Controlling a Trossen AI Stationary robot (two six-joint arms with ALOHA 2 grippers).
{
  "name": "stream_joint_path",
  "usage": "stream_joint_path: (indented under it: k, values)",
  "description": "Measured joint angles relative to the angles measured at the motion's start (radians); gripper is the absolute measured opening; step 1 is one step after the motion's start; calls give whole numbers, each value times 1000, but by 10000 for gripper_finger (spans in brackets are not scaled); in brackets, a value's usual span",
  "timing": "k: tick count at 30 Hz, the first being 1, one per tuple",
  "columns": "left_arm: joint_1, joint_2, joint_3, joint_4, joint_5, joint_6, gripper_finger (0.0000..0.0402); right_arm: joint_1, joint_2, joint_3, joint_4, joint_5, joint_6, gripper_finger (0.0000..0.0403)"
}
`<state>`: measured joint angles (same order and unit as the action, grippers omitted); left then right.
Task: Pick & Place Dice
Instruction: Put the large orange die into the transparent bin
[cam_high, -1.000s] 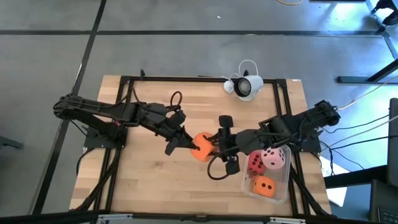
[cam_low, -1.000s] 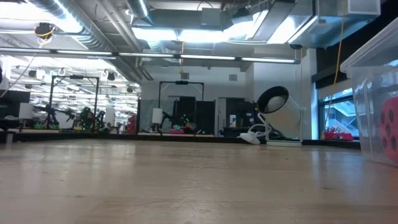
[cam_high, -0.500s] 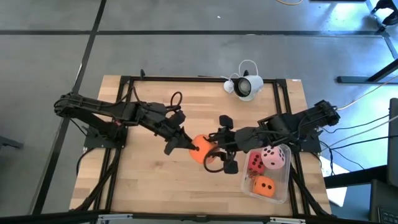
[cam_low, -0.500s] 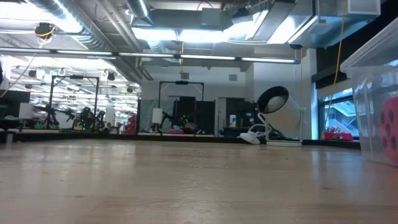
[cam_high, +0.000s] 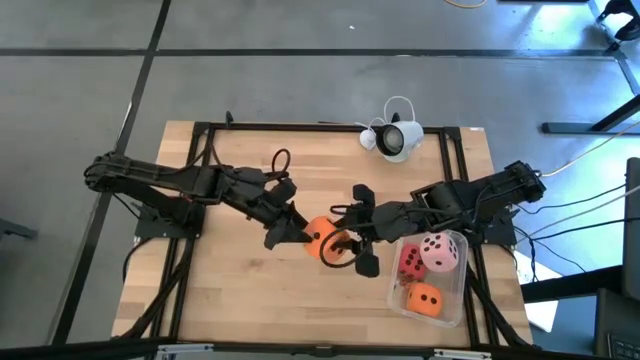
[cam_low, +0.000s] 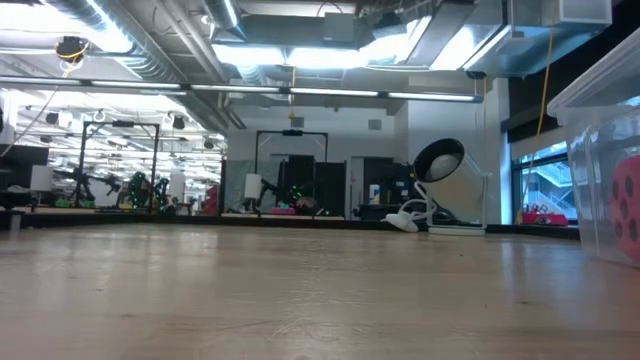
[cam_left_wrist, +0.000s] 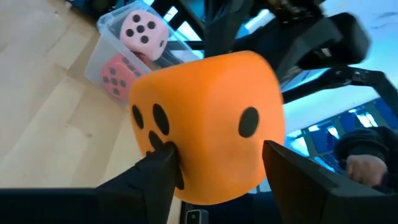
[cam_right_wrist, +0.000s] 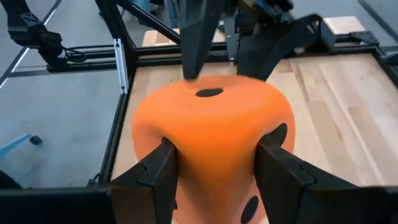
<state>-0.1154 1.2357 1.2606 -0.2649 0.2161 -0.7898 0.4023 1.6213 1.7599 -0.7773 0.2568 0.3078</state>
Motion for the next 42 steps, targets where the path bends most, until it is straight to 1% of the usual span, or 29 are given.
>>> stream_joint_path:
  k: [3,8,13,20,25,29,33,39,42]
  values:
    - [0,-11,0,8,16,0,226,15,0,0,-14,2,33,166]
    - [1,-24,10,56,11,36,226,45,1,-4,-36,-23,85,144]
    - [27,-31,7,40,20,47,228,70,-1,-4,-72,-22,153,137]
    - [73,-71,5,37,97,46,226,89,-1,-4,-300,13,341,132]
    - [89,-131,4,27,87,78,224,101,-16,-3,-457,22,481,132]
    - [87,-200,4,-28,27,113,224,124,-61,-2,-546,35,588,132]
    - [84,-275,3,-112,-75,138,223,161,-120,-2,-642,37,715,132]
    - [65,-368,3,-242,-217,150,223,264,-165,-1,-785,-16,929,128]
    - [61,-401,2,-311,-313,151,223,325,-165,-3,-790,-55,1003,128]
